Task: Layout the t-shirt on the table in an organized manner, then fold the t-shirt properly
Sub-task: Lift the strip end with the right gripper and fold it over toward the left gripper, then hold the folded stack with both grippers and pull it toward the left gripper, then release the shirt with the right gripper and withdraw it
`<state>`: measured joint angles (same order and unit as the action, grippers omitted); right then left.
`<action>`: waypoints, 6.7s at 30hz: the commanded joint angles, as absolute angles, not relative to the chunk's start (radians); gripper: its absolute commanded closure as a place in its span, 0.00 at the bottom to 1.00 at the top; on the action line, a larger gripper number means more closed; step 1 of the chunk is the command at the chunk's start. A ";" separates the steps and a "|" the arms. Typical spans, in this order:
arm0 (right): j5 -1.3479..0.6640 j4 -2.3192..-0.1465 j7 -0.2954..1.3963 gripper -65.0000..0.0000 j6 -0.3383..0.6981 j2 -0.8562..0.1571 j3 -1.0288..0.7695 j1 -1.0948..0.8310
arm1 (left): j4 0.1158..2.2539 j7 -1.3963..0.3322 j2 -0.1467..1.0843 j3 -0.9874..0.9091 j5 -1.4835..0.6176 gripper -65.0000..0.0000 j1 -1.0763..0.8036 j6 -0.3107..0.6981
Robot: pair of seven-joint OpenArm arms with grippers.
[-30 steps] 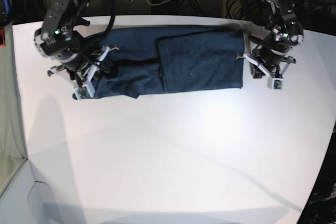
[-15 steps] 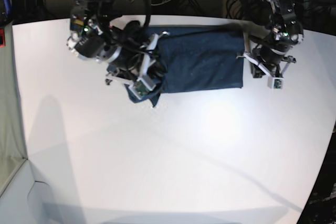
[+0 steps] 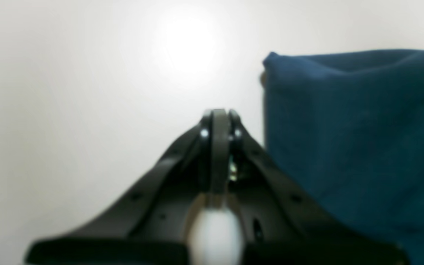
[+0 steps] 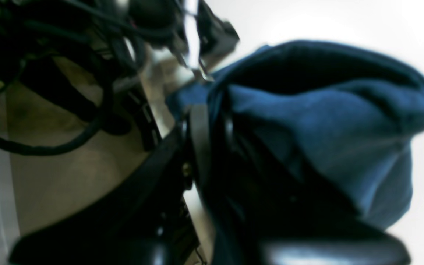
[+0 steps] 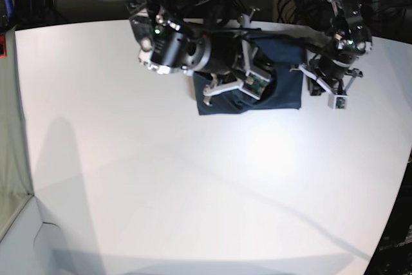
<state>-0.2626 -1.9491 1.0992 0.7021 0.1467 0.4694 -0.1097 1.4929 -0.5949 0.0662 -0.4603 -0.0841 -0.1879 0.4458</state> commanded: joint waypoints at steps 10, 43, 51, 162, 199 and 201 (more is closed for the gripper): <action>-0.283 -1.719 0.978 1.00 0.698 0.157 0.516 0.004 | 1.491 -0.642 0.068 -0.461 -0.062 1.00 -0.194 0.446; -0.585 -1.434 0.802 0.46 0.698 0.157 0.519 0.254 | 1.488 -0.642 0.068 -0.460 -0.070 1.00 -0.194 0.452; -0.591 -1.583 0.802 0.47 0.698 0.151 0.407 0.183 | 1.497 -0.642 0.077 -0.467 -0.071 1.00 -0.199 0.453; -0.591 -1.058 0.538 1.00 0.698 0.071 0.661 0.297 | 1.847 -0.987 -0.079 -0.680 -0.367 0.41 -0.420 0.698; -0.590 -1.055 0.532 0.99 0.698 0.064 0.662 0.300 | 1.807 -0.989 0.002 -0.854 -0.366 1.00 -0.367 0.698; -0.590 -1.055 0.532 0.99 0.698 0.064 0.662 0.300 | 1.771 -0.989 0.007 -0.854 -0.366 0.99 -0.361 0.698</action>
